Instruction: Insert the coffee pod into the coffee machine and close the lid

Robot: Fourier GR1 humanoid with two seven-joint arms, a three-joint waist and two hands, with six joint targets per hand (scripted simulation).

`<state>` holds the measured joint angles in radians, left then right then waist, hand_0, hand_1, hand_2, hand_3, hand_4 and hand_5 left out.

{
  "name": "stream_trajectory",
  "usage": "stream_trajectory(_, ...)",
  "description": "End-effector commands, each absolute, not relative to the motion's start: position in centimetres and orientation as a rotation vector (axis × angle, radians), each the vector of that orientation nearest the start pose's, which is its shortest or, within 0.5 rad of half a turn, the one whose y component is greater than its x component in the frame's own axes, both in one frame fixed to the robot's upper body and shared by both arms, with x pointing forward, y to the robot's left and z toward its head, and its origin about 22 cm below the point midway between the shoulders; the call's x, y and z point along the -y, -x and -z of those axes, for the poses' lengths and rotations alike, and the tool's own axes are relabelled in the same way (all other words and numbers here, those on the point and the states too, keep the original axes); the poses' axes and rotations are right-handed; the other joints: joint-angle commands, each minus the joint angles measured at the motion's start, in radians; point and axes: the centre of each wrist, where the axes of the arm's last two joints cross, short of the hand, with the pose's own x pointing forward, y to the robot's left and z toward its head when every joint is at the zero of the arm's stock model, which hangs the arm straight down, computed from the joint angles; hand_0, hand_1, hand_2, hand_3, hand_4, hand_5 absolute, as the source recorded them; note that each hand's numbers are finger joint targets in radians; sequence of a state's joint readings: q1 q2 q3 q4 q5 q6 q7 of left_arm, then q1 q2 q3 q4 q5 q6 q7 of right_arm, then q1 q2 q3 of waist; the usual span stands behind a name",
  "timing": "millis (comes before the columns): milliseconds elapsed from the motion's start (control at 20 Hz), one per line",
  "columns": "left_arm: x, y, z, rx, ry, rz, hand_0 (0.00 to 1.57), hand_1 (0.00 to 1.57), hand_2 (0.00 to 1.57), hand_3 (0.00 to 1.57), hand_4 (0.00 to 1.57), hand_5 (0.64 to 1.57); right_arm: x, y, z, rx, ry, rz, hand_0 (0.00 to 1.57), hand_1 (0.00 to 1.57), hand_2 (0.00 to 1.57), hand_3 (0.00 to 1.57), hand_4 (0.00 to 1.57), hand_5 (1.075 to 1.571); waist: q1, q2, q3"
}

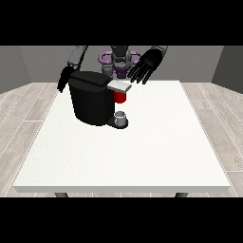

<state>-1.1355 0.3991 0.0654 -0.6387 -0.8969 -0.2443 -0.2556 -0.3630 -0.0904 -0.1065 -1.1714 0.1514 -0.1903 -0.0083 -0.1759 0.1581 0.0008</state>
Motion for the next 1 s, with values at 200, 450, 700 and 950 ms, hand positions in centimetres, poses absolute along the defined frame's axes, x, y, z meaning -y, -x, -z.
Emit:
stream_trajectory(200, -21.1, -43.9, -8.8, 1.698, -0.202, 0.798, 0.0, 0.0, 0.0, 0.0, 0.37, 1.571, 26.5, -28.1, 5.2, 1.396, 0.354, -0.022, 0.0, 0.0, 0.0, 0.0, 0.0, 1.571, 0.116, -0.194, -0.0027)
stream_trajectory(450, -21.2, -40.7, -1.0, 1.603, 0.072, 0.417, 0.0, 0.0, 0.0, 0.0, 0.07, 1.571, 26.6, -27.5, 5.3, 1.366, 0.336, 0.049, 0.0, 0.0, 0.0, 0.0, 0.0, 1.571, 0.194, -0.322, -0.0024)
stream_trajectory(700, -22.8, -35.2, 6.7, 1.429, 0.138, 0.378, 0.0, 0.0, 0.0, 0.0, 0.39, 1.571, 25.4, -27.4, 4.0, 1.42, 0.185, -0.01, 0.0, 0.0, 0.0, 0.0, 0.0, 1.571, 0.252, -0.47, -0.0014)
stream_trajectory(950, -24.0, -34.3, 7.1, 1.394, 0.123, 0.354, 0.0, 0.0, 0.0, 0.0, 0.39, 1.571, 25.8, -29.7, -0.1, 1.488, 0.176, -0.122, 0.0, 0.0, 0.0, 0.0, 0.06, 1.571, 0.28, -0.478, -0.0009)
